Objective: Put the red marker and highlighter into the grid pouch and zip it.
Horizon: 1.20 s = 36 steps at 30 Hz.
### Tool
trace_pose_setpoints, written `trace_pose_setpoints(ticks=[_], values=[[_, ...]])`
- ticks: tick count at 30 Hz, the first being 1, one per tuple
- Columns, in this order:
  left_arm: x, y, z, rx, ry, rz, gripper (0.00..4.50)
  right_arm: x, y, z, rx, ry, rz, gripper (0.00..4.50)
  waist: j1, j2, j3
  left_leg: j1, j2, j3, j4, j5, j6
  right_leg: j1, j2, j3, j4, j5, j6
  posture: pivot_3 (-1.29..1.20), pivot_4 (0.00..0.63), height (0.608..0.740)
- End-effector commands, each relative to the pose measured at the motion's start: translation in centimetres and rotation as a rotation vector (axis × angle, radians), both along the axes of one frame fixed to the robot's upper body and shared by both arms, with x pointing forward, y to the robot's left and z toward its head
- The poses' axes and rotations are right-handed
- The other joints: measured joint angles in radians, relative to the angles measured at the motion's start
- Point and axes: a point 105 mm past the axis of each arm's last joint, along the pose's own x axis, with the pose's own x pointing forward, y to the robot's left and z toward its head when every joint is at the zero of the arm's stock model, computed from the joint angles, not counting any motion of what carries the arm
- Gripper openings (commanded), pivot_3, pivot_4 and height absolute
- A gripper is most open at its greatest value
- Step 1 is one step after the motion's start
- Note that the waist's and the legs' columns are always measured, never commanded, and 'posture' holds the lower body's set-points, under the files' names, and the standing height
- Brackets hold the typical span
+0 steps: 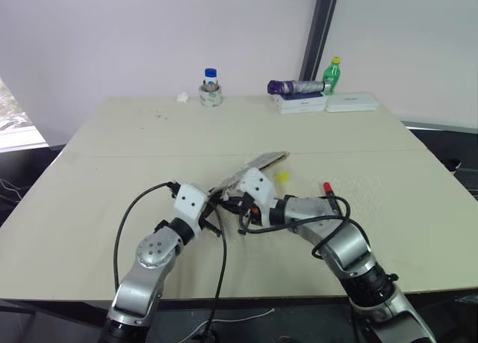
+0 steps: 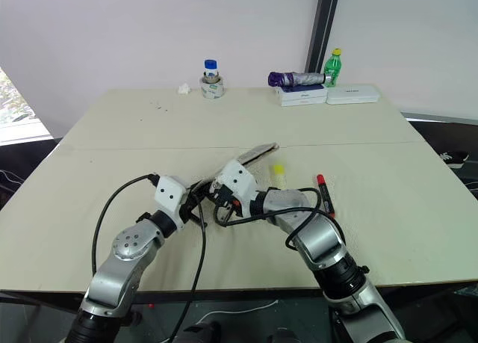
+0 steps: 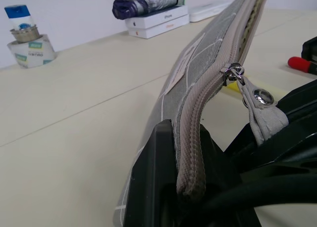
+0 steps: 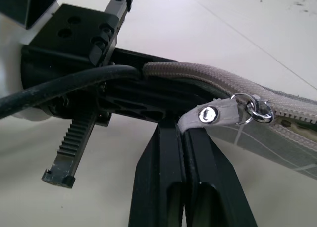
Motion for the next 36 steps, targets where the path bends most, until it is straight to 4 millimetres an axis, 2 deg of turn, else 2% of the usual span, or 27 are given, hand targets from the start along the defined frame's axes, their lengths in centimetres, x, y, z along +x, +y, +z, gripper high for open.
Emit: trace_pose_setpoints(ticks=[1, 3, 4, 6, 7, 9, 11, 15, 17, 19, 23, 27, 34, 36], values=[[-0.1, -0.7, 1.2, -0.022, -0.053, -0.012, 0.0, -1.5, 1.6, 1.5, 0.026, -0.047, 0.103, 0.05, 0.0, 0.0, 0.0, 0.0, 0.0, 0.0, 0.0, 0.0, 0.0, 0.0, 0.0, 0.0, 0.0, 0.0, 0.0, 0.0, 0.15, 0.74], [0.0, -0.6, 1.3, -0.024, -0.057, 0.0, 0.0, -1.3, 0.5, 1.8, 0.02, -0.046, 0.09, 0.05, 0.0, 0.0, 0.0, 0.0, 0.0, 0.0, 0.0, 0.0, 0.0, 0.0, 0.0, 0.0, 0.0, 0.0, 0.0, 0.0, 0.15, 0.74], [0.1, -0.5, 1.3, -0.024, -0.058, 0.004, 0.0, -1.2, -0.2, 1.9, 0.017, -0.036, 0.086, 0.3, 0.0, 0.0, 0.0, 0.0, 0.0, 0.0, 0.0, 0.0, 0.0, 0.0, 0.0, 0.0, 0.0, 0.0, 0.0, 0.0, 0.15, 0.74], [0.2, -0.4, 1.3, -0.022, -0.059, 0.008, 0.0, -1.0, -1.5, 2.1, 0.01, -0.027, 0.065, 0.98, 0.001, 0.0, 0.0, 0.0, 0.0, 0.0, 0.0, 0.0, 0.0, 0.0, 0.0, 0.0, 0.0, 0.0, 0.0, 0.0, 0.15, 0.74], [0.2, -0.3, 1.3, -0.017, -0.062, 0.009, 0.0, -0.2, -3.1, 2.4, -0.003, -0.046, 0.002, 1.34, 0.001, 0.0, 0.0, 0.0, 0.0, 0.0, 0.0, 0.0, 0.0, 0.0, 0.0, 0.0, 0.0, 0.0, 0.0, 0.0, 0.15, 0.74], [0.3, 0.1, 1.3, 0.004, -0.069, 0.014, 0.0, 1.2, -5.9, 2.8, -0.031, -0.075, -0.127, 2.4, 0.004, 0.0, 0.0, 0.0, 0.0, 0.0, 0.0, 0.0, 0.0, 0.0, 0.0, 0.0, 0.0, 0.0, 0.0, 0.0, 0.15, 0.74], [0.5, 0.6, 1.2, 0.027, -0.076, 0.018, 0.0, 2.0, -7.9, 3.0, -0.05, -0.085, -0.212, 3.32, 0.003, 0.0, 0.0, 0.0, -0.001, 0.0, 0.0, 0.0, 0.0, 0.001, -0.001, 0.0, -0.001, 0.0, 0.0, 0.0, 0.15, 0.74], [1.0, 2.1, 1.3, 0.089, -0.107, 0.042, 0.0, 3.6, -13.2, 2.2, -0.125, -0.044, -0.456, 3.32, -0.001, 0.0, 0.0, 0.0, 0.0, 0.001, -0.001, 0.0, 0.0, 0.0, 0.0, 0.0, -0.001, 0.0, 0.0, 0.0, 0.15, 0.74], [1.3, 2.5, 1.2, 0.133, -0.126, 0.039, 0.0, 3.9, -15.0, 1.2, -0.128, 0.015, -0.549, 3.32, 0.0, 0.0, 0.0, 0.0, 0.0, 0.001, -0.001, 0.0, 0.0, 0.0, 0.0, 0.0, -0.001, 0.0, 0.0, 0.0, 0.15, 0.74], [1.5, 2.9, 1.2, 0.15, -0.135, 0.039, 0.0, 3.9, -15.8, 0.1, -0.096, 0.086, -0.612, 3.32, 0.0, 0.0, 0.0, 0.0, 0.0, 0.001, -0.001, 0.0, 0.0, 0.0, 0.0, 0.0, -0.001, 0.0, 0.0, 0.0, 0.15, 0.74], [1.6, 2.8, 0.5, 0.211, -0.148, 0.017, 0.0, 3.6, -15.7, -1.7, -0.029, 0.18, -0.663, 3.32, 0.0, 0.0, 0.0, 0.0, 0.0, 0.001, -0.001, 0.0, 0.0, 0.0, 0.0, 0.0, -0.001, 0.0, 0.0, 0.0, 0.15, 0.74], [1.7, 2.7, 0.1, 0.208, -0.144, 0.029, 0.0, 4.4, -14.7, -2.4, 0.056, 0.225, -0.709, 3.32, -0.001, 0.0, 0.0, 0.0, 0.0, 0.001, -0.001, 0.0, 0.0, 0.0, 0.0, 0.0, -0.001, 0.0, 0.0, 0.0, 0.15, 0.74], [1.7, 2.3, -0.3, 0.169, -0.13, 0.051, 0.0, 6.0, -14.2, -4.0, 0.044, 0.228, -0.808, 3.32, 0.0, 0.0, 0.0, 0.0, 0.0, 0.001, -0.001, 0.0, 0.0, 0.0, 0.0, 0.0, -0.001, 0.0, 0.0, 0.0, 0.15, 0.74], [1.7, 2.4, -0.2, 0.141, -0.124, 0.07, 0.0, 6.2, -14.1, -4.2, 0.032, 0.214, -0.811, 2.82, 0.0, 0.0, 0.0, 0.0, 0.0, 0.001, -0.001, 0.0, 0.0, 0.0, 0.0, 0.0, -0.001, 0.0, 0.0, 0.0, 0.15, 0.74]])
